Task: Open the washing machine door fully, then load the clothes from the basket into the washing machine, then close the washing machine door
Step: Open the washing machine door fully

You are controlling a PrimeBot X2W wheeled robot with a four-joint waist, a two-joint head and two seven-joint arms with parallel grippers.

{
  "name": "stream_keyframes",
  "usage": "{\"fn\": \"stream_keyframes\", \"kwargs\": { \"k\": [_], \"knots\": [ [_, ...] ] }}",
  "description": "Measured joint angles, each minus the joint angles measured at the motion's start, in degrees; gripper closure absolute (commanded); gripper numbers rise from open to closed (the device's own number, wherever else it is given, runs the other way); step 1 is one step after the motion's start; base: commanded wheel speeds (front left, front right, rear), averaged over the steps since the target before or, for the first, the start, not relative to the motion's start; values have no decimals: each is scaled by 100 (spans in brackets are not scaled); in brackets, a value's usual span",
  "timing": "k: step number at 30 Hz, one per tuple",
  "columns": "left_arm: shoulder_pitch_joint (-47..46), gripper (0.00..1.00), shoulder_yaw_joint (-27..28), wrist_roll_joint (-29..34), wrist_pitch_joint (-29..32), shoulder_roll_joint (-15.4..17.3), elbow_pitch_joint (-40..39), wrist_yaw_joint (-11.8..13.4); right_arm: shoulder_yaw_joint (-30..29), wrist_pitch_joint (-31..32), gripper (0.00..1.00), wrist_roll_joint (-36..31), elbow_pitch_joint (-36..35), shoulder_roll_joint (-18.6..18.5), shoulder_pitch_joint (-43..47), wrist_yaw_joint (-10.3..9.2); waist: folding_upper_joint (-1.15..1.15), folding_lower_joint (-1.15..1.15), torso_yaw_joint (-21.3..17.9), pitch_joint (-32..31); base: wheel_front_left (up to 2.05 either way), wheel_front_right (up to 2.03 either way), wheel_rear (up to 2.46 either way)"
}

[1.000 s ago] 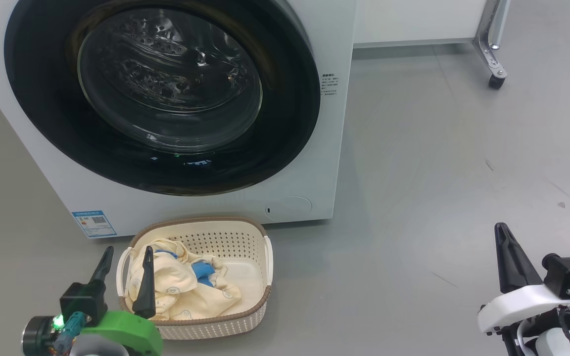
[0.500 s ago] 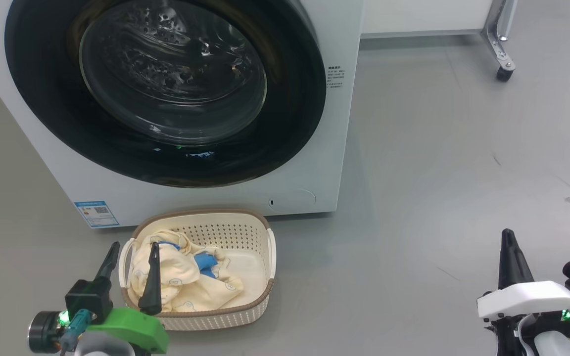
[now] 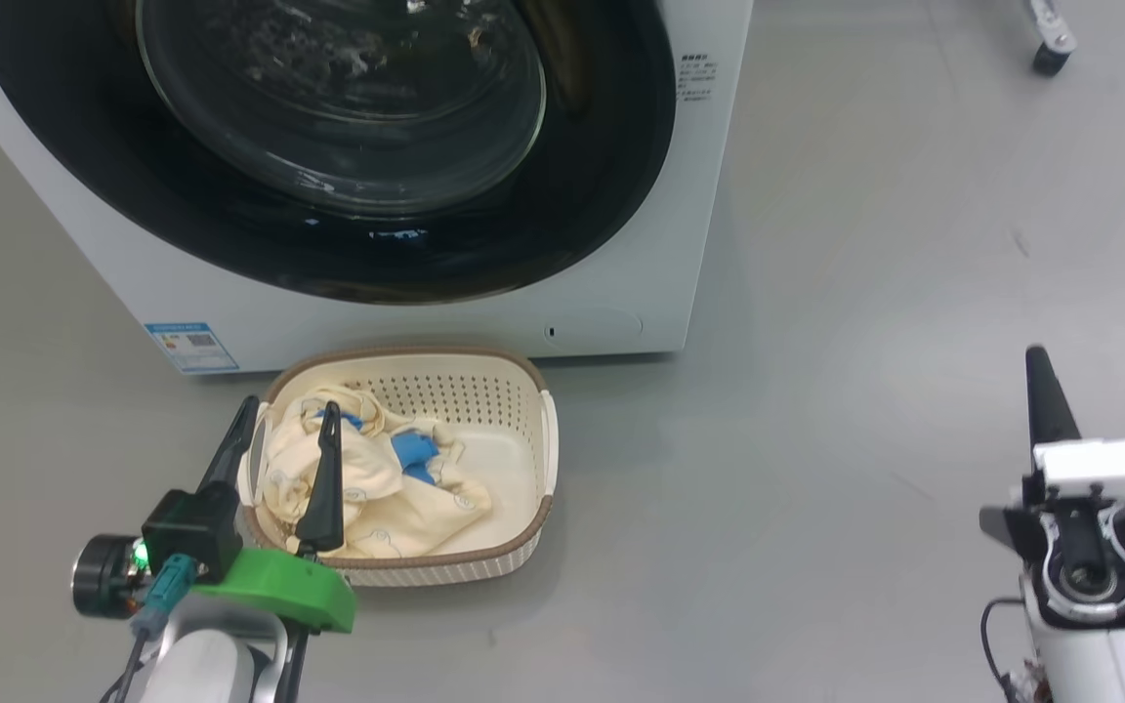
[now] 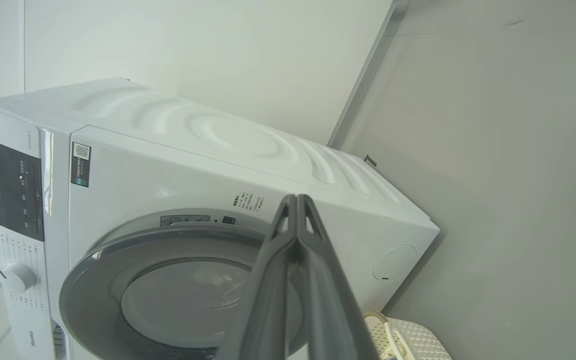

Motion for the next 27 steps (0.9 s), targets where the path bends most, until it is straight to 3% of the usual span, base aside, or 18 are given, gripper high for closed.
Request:
{"fn": "stream_keyframes", "kwargs": {
  "k": [9, 18, 27],
  "knots": [
    [-256, 0, -13, 1, -1, -118, -256, 5, -155, 1084, 100, 1422, 7, -32, -1145, -41, 0, 0, 175, 517, 0, 0, 0],
    [-539, 0, -116, 127, -1, -136, -380, 7, -168, 1806, 100, 1914, 41, -137, -2267, -459, 0, 0, 347, 1060, 0, 0, 0],
    [-857, 0, -209, 151, -1, -174, -612, 7, -147, 2254, 100, 2039, 49, -503, -3282, -843, 0, 0, 595, 1549, 0, 0, 0]
  ]
}}
